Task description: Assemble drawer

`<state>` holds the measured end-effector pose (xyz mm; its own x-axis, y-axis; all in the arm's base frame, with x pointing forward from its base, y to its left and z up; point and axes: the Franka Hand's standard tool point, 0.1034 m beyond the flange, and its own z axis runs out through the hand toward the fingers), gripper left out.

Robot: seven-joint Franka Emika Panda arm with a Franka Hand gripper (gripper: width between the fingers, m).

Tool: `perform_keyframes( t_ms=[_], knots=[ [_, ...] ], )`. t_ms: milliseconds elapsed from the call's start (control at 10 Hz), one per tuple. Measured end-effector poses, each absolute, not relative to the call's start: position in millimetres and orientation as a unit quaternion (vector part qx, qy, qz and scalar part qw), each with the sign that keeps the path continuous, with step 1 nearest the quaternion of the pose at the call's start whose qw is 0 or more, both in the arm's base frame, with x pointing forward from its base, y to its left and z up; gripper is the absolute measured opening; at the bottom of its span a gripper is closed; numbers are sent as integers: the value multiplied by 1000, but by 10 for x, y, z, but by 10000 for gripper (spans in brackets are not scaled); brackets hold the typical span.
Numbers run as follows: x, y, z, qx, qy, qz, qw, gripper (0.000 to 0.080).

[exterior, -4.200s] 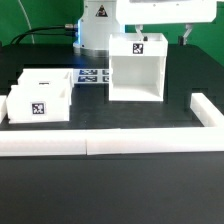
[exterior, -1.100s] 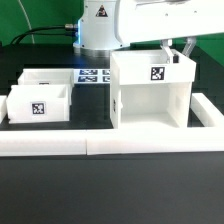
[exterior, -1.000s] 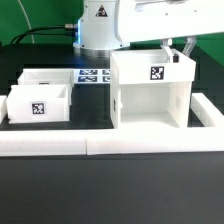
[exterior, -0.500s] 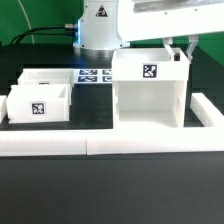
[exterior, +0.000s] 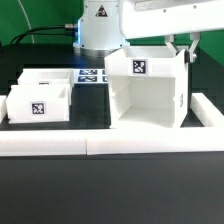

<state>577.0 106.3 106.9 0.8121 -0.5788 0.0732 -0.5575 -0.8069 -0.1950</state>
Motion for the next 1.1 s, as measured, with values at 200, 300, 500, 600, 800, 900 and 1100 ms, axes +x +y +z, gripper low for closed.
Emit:
perform_keyframes(
  t_ms=[200,300,500,600,800,900,1100],
  knots=[
    [5836,1045,1094,-913,392,-57,96,38],
    [5883,1015,1087,-899,422,-56,101,38],
    [5940,973,1110,-874,468,-62,112,39],
    [5943,997,1120,-860,493,-58,118,41],
    [5949,1019,1129,-842,522,-53,127,41],
    [5949,1033,1132,-832,537,-50,131,41],
    [5947,1025,1121,-758,633,-31,152,41]
  ],
)
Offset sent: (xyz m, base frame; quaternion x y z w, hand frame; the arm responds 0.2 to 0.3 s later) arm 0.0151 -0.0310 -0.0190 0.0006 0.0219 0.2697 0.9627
